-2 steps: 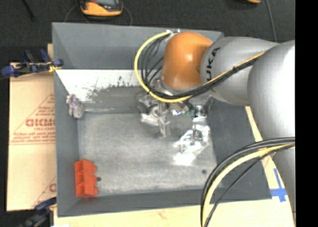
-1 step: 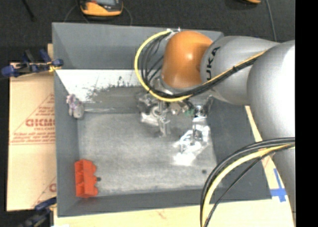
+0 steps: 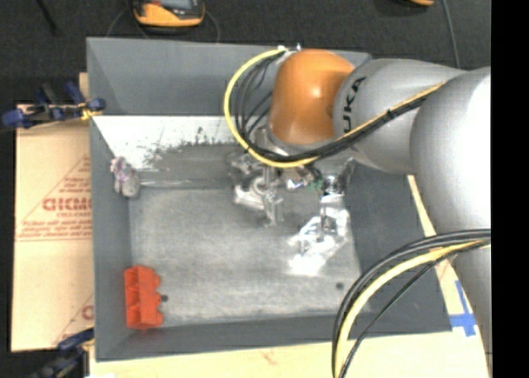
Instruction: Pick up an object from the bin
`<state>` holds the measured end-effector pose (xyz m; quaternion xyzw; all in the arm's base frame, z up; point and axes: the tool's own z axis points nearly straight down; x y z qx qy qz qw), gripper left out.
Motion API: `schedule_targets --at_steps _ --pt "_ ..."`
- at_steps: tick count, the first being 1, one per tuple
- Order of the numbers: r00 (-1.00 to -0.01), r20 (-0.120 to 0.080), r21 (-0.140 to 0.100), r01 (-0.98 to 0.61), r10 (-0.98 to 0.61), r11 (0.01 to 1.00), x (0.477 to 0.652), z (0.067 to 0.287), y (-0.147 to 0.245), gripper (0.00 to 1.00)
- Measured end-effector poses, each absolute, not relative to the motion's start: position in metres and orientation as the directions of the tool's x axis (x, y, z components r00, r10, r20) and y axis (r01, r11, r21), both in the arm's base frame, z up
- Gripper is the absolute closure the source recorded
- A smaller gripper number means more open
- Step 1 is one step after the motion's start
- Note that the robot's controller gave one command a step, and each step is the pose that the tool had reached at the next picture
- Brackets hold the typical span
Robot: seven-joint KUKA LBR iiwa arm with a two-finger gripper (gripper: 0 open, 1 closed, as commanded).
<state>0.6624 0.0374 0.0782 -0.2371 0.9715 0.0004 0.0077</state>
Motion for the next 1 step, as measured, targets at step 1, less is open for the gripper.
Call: schedule_targets --at_steps 1 --pt "-0.888 -0.018 -0.003 -0.459 -0.459 0.889 0.6634 0.0799 0.0378 1.00"
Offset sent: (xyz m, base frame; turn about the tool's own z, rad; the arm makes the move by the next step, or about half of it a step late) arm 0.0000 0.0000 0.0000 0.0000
